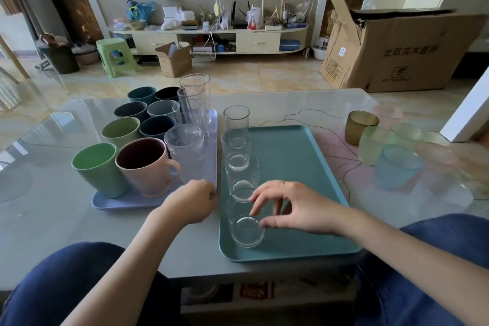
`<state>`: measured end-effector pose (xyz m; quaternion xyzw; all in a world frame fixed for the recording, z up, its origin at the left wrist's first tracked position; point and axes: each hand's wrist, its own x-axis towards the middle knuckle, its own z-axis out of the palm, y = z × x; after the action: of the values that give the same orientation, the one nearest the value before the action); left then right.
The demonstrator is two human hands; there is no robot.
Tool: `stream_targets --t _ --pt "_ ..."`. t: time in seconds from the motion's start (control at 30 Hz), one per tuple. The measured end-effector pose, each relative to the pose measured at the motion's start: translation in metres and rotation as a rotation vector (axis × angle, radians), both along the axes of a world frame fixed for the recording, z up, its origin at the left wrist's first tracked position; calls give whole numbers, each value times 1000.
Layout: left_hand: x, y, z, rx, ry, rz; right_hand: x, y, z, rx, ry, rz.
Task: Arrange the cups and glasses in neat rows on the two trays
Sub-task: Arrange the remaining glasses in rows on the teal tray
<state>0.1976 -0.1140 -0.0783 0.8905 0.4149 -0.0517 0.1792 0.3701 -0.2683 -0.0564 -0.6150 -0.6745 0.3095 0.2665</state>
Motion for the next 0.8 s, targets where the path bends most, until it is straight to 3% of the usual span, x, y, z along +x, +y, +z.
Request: stream_targets --t 0.17,0.3,0.43,0.5,0.63,0.73,0.8 --pt "9 1 35 274 -35 210 42 -6 18 -7 133 -238" --pt "32 -15 67 442 -169 259 96 -21 22 173 -127 -581" --pt "89 -42 85 434 -290 0 134 -50 27 303 -307 -971" --pt "155 -71 84 373 -330 -233 163 -74 30 308 -378 -1122" --pt "227 -106 66 350 -259 -579 171 -84 26 170 -420 -1148" --pt "282 -120 47 397 -200 -654 183 -93 10 17 -393 -1072" --pt "304 -118 36 431 -136 -692 183 -92 3 -24 -475 -1002"
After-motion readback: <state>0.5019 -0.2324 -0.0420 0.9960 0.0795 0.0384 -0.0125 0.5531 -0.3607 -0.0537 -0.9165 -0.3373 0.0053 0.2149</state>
